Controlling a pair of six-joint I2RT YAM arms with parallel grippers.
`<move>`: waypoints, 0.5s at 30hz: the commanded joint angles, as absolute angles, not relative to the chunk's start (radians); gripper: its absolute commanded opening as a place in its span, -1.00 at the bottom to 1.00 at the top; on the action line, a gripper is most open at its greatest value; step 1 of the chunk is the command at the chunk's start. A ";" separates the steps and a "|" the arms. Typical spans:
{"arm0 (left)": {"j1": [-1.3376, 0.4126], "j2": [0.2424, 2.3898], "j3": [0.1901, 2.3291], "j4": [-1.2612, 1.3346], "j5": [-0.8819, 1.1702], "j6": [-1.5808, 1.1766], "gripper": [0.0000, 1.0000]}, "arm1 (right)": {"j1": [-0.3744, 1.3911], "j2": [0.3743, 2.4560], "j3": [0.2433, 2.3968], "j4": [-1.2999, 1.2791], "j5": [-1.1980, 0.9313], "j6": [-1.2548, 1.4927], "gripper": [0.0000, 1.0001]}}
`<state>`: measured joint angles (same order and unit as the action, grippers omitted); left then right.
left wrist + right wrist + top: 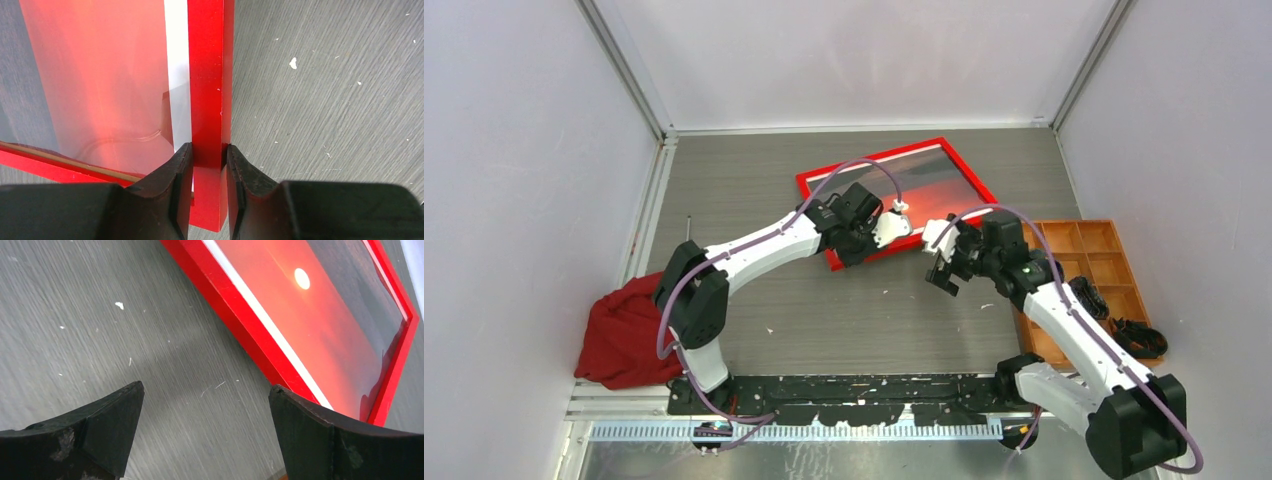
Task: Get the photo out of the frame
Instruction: Turn over the photo frame at the center of the board.
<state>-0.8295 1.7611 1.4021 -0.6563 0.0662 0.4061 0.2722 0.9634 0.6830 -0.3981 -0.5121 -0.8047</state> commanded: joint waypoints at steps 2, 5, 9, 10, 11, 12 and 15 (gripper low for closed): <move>-0.825 1.678 1.427 -0.643 0.095 0.395 -0.99 | 0.389 1.000 0.621 -0.219 -0.269 -0.939 1.00; -0.822 1.678 1.427 -0.644 0.105 0.389 -0.99 | 0.435 1.022 0.584 -0.143 -0.199 -0.988 1.00; -0.820 1.674 1.428 -0.646 0.115 0.386 -0.99 | 0.492 1.063 0.507 0.040 -0.088 -1.073 1.00; -0.819 1.673 1.427 -0.646 0.119 0.386 -0.99 | 0.503 1.075 0.482 0.097 -0.062 -1.107 1.00; -0.819 1.672 1.427 -0.647 0.121 0.385 -0.99 | 0.515 1.090 0.462 0.151 -0.038 -1.139 1.00; -0.819 1.671 1.428 -0.647 0.121 0.384 -0.99 | 0.527 1.105 0.444 0.192 -0.014 -1.169 1.00; -0.819 1.668 1.427 -0.649 0.123 0.384 -0.99 | 0.551 1.151 0.391 0.326 0.048 -1.229 1.00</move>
